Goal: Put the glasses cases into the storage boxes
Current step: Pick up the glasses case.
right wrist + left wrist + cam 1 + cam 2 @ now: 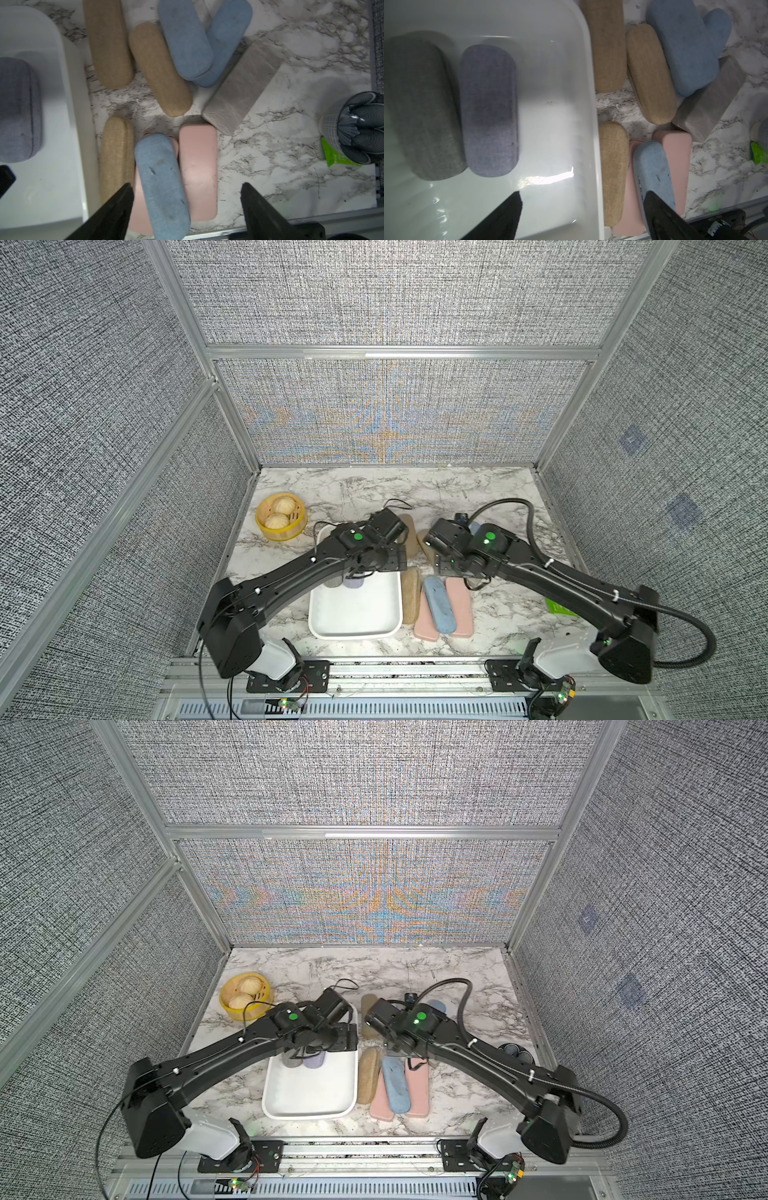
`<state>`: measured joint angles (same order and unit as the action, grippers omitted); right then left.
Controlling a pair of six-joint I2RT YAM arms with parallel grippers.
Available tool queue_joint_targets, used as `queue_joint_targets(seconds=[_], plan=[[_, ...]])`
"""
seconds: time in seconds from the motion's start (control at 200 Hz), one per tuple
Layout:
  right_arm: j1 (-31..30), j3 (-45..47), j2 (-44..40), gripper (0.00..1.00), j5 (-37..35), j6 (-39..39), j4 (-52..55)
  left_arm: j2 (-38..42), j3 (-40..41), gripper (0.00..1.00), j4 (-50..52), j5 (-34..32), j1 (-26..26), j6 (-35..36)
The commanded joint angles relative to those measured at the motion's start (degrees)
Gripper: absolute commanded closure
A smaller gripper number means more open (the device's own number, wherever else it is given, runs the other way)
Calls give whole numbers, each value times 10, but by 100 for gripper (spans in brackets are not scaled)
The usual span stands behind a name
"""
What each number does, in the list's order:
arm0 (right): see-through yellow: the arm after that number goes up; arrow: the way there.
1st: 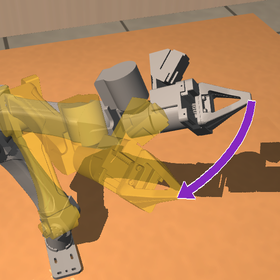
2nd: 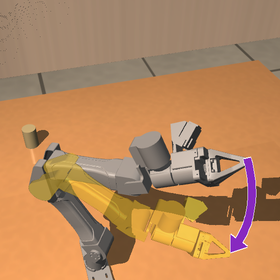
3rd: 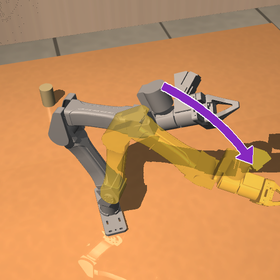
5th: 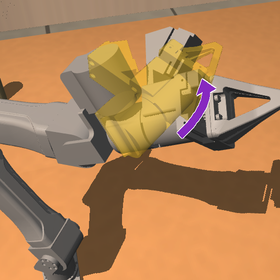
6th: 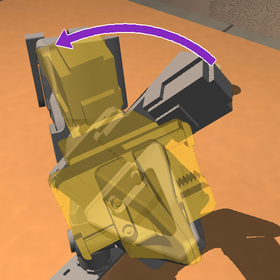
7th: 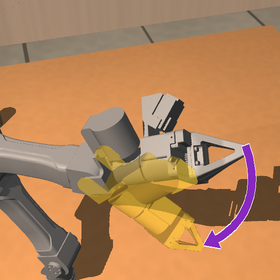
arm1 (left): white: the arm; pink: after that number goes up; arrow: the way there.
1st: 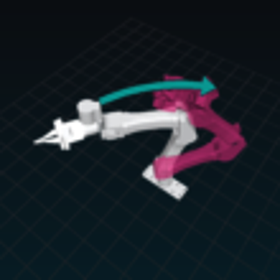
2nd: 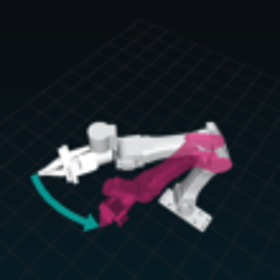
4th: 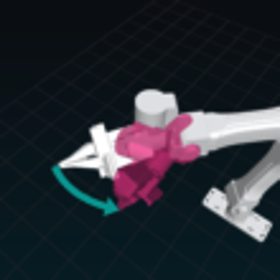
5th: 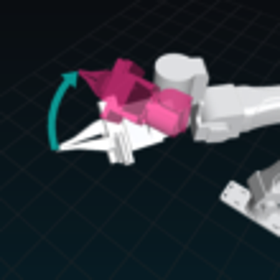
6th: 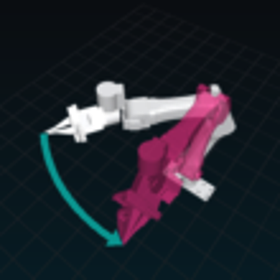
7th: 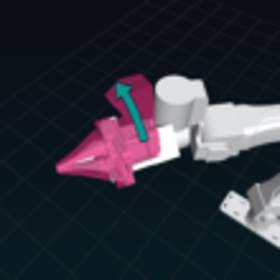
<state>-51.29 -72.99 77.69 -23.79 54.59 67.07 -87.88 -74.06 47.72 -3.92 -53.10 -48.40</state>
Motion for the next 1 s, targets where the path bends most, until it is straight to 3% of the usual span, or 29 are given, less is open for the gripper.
queue_joint_targets(seconds=[0.0,0.255,0.41,0.735,0.99], plan=[[24,48,-54,18,0,29,17,-46,-42,8,-1,1,-32,-10],[129,130,-159,18,45,23,33,-199,-195,8,81,-4,-89,-14],[157,146,-186,18,52,19,43,-283,-289,9,147,-4,-109,-5],[194,181,-225,18,65,11,52,-366,-376,11,204,21,-133,2],[223,197,-249,18,79,8,54,-389,-372,9,198,47,-135,-6]])
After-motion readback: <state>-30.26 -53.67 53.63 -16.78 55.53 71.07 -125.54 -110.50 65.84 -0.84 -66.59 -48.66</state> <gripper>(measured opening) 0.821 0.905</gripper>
